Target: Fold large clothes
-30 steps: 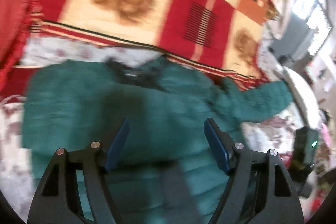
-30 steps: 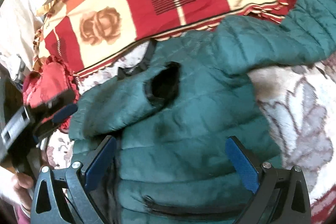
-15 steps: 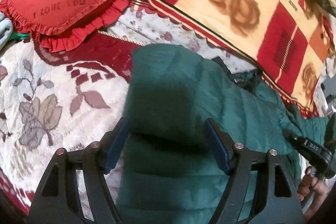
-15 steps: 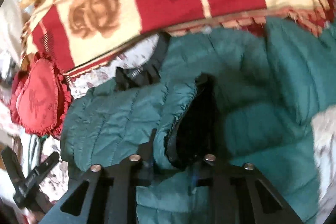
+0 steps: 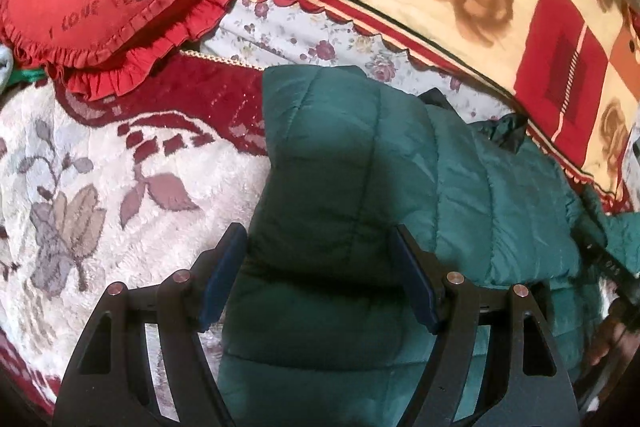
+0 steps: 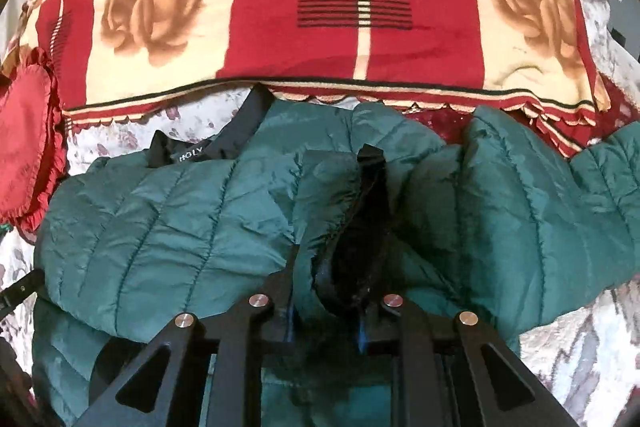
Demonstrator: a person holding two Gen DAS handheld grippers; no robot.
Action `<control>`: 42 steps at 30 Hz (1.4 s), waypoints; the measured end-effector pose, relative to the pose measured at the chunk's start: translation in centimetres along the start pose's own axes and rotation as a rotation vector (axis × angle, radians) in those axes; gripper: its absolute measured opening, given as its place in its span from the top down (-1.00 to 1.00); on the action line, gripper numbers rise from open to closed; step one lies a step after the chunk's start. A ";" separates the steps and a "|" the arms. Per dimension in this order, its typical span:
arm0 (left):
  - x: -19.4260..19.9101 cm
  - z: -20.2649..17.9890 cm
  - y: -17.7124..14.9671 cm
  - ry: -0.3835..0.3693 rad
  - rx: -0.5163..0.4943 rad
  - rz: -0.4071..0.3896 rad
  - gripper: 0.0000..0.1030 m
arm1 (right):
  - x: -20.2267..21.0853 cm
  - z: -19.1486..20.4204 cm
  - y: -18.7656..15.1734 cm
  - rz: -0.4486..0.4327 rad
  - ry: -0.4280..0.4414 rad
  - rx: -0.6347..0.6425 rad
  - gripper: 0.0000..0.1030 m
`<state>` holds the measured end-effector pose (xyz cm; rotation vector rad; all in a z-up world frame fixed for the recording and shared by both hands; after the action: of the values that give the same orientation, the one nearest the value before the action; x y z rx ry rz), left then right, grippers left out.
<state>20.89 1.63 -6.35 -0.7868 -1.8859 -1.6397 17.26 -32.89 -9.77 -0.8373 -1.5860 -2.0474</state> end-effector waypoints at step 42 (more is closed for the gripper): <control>-2.1 -3.3 0.7 0.050 -0.063 -0.071 -0.43 | -1.6 4.1 0.5 0.009 0.042 0.096 -0.37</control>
<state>22.91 -1.78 -6.90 -0.7047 -1.8553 -1.7534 19.60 -29.13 -9.81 -0.7600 -1.6406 -1.9531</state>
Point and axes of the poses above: each gripper's, at about its wrist camera, not at the fingertips, and x roughly against the way its jaws point, z to its left, y to its top, the point moved 4 cm from there along -x, roughly the way its jaws point, and after that the axes turned 11 degrees about -z, right-handed, at the moved point
